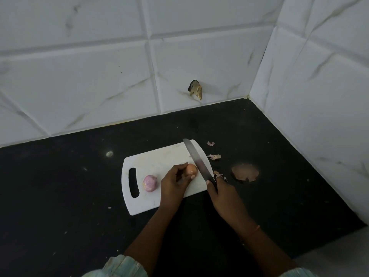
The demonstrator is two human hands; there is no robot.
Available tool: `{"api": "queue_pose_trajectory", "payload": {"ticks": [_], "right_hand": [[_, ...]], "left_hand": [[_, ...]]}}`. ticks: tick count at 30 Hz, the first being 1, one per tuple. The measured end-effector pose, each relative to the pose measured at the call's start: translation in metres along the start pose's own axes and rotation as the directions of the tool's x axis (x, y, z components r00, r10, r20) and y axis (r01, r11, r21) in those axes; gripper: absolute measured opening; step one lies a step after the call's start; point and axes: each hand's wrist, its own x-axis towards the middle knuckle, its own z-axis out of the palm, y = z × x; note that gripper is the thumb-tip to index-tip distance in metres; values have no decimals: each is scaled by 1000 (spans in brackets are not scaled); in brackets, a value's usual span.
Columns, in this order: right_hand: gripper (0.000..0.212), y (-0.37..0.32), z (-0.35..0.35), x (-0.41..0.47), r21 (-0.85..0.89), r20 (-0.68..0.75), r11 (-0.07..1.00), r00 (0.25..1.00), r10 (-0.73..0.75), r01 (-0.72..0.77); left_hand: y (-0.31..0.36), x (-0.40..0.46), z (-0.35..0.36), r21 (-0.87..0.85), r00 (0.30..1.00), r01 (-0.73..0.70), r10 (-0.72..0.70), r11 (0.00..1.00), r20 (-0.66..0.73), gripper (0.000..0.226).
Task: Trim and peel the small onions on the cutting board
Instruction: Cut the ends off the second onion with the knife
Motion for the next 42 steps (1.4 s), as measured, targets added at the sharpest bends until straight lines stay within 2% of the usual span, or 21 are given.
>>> {"api": "queue_pose_trajectory", "payload": {"ticks": [7,15,20,27,42], "right_hand": [[28,-6,1,-2,-35,-9,999,999,-31,31],[36,-13,-11,10,-238,41,967,995,-87,95],[35,-20,-9,12,-349,11,930,993,-119,116],[36,-18,-9,15,-304,66,945,992,-106,121],[32,-10,-7,23,-378,104,915,989,-109,141]], "left_hand": [[0,0,0,19,1000,1,-1,1000,3,39],[-3,2,1,-6,1000,9,-9,1000,-16,40],[-3,5,2,-41,1000,19,-20,999,-19,38],[3,3,1,-51,999,-8,6,999,-34,33],[5,4,2,6,999,-40,41,999,-28,32]]}}
